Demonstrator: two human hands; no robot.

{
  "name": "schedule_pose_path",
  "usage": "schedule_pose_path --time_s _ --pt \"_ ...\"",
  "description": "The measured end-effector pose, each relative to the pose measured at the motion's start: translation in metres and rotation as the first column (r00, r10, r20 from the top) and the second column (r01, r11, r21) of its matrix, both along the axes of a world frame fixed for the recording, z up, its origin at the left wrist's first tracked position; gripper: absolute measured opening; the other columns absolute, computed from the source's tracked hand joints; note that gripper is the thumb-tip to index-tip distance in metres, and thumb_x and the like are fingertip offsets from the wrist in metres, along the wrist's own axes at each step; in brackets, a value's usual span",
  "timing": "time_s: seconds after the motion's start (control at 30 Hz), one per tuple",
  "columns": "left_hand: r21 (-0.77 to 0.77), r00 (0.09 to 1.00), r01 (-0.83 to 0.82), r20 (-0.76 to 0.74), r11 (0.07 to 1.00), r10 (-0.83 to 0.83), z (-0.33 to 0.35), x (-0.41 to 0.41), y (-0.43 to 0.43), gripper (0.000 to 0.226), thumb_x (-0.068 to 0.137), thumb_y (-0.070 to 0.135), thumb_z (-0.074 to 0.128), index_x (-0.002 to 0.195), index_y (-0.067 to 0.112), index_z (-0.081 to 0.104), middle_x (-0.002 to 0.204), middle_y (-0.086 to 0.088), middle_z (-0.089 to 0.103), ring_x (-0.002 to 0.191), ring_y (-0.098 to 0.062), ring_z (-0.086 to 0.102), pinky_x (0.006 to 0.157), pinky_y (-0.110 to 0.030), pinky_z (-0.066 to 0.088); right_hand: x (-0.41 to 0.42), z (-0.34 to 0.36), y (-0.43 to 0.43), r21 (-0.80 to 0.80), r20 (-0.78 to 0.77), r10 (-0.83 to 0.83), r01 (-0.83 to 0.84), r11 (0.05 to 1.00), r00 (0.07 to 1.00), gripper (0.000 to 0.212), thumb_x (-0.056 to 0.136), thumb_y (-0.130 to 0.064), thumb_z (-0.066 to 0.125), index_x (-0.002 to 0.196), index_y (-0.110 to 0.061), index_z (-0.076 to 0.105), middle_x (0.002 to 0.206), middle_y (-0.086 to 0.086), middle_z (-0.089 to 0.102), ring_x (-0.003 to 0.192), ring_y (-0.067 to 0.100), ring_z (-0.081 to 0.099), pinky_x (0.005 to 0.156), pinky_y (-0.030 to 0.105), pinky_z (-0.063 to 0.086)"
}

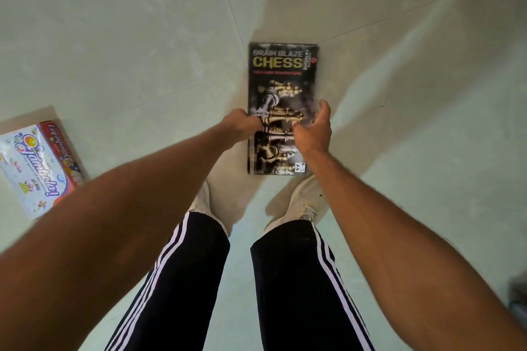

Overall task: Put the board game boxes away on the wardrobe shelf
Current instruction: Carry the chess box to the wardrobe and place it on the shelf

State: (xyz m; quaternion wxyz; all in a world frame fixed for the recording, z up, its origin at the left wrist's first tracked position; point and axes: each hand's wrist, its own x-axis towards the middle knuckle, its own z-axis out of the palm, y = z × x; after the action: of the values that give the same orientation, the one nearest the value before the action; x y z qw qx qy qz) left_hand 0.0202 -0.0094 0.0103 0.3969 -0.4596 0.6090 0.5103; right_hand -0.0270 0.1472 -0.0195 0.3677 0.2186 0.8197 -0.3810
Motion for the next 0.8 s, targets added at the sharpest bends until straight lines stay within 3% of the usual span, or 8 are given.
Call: schedule_pose_path --time_s 0.13,0.23,0.33,0.4,0.47,0.53,0.7,0.8 --pt "0.054 0.968 -0.252 -0.003 0.966 0.252 0.000 0.003 0.006 0.026 0.089 0.007 0.056 0.113 0.016 0.052 0.104 -0.002 0.059 0.088 -0.018 0.055 0.058 -0.025 0.036 -0.008 -0.008 0.001 -0.026 0.153 0.031 -0.027 0.999 0.988 0.080 0.083 -0.001 0.068 0.150 -0.022 0.030 0.148 0.006 0.042 0.114 0.026 0.060 0.070 0.034 0.063" --pt "0.052 0.943 -0.331 -0.017 0.942 0.332 0.006 0.012 0.004 0.033 0.087 0.005 0.057 0.118 0.017 0.050 0.112 -0.002 0.057 0.096 -0.020 0.053 0.059 -0.026 0.036 -0.006 -0.003 -0.001 -0.054 0.159 0.110 -0.102 0.993 0.981 0.070 0.086 -0.003 0.066 0.148 -0.020 0.038 0.145 -0.002 0.045 0.119 0.018 0.055 0.050 0.005 0.049" --pt "0.043 0.919 -0.388 -0.057 0.920 0.390 0.026 0.028 -0.006 0.053 0.086 0.004 0.058 0.136 0.015 0.045 0.119 -0.001 0.056 0.103 -0.020 0.052 0.063 -0.026 0.039 -0.004 0.019 -0.006 -0.086 0.124 0.136 -0.126 0.988 0.983 0.068 0.088 -0.002 0.064 0.149 -0.018 0.037 0.146 0.000 0.042 0.126 0.020 0.051 0.047 -0.001 0.041" --pt "0.037 0.906 -0.413 -0.091 0.910 0.414 0.056 0.036 -0.016 0.058 0.085 0.003 0.057 0.140 0.015 0.043 0.123 -0.002 0.057 0.106 -0.021 0.053 0.071 -0.030 0.043 -0.001 0.050 -0.017 -0.110 0.076 0.149 -0.140 0.984 0.986 0.067 0.089 -0.001 0.063 0.148 -0.017 0.037 0.139 -0.001 0.044 0.118 0.018 0.054 0.054 0.004 0.049" --pt "0.033 0.892 -0.433 -0.127 0.901 0.433 0.104 0.045 -0.029 0.057 0.085 0.002 0.057 0.139 0.015 0.043 0.122 -0.003 0.058 0.106 -0.021 0.055 0.077 -0.033 0.045 0.001 0.093 -0.034 -0.140 0.065 0.201 -0.190 0.972 0.978 0.067 0.088 -0.003 0.064 0.147 -0.021 0.040 0.138 -0.004 0.045 0.116 0.018 0.058 0.072 0.021 0.060" --pt "0.036 0.875 -0.460 -0.153 0.887 0.460 0.163 0.058 -0.044 0.059 0.084 0.001 0.059 0.139 0.015 0.044 0.125 -0.004 0.059 0.108 -0.021 0.056 0.083 -0.034 0.045 0.008 0.150 -0.052 -0.144 0.024 0.271 -0.265 0.954 0.962 0.063 0.089 -0.003 0.061 0.146 -0.022 0.041 0.137 -0.001 0.044 0.115 0.019 0.058 0.084 0.031 0.060" --pt "0.042 0.839 -0.504 -0.215 0.863 0.501 0.335 0.106 -0.088 0.063 0.081 -0.003 0.060 0.139 0.016 0.045 0.124 -0.007 0.061 0.110 -0.023 0.058 0.084 -0.034 0.050 0.032 0.321 -0.097 -0.157 -0.042 0.450 -0.451 0.879 0.892 0.062 0.095 -0.007 0.055 0.151 -0.021 0.032 0.144 0.001 0.038 0.124 0.017 0.049 0.098 0.034 0.053" --pt "0.012 0.800 -0.543 -0.296 0.839 0.522 0.443 0.139 -0.115 0.060 0.082 -0.004 0.059 0.136 0.017 0.049 0.115 -0.006 0.061 0.100 -0.017 0.058 0.071 -0.024 0.044 0.050 0.427 -0.127 -0.176 -0.094 0.532 -0.540 0.823 0.841 0.064 0.093 -0.011 0.057 0.150 -0.024 0.033 0.140 0.000 0.039 0.124 0.019 0.049 0.101 0.042 0.051"
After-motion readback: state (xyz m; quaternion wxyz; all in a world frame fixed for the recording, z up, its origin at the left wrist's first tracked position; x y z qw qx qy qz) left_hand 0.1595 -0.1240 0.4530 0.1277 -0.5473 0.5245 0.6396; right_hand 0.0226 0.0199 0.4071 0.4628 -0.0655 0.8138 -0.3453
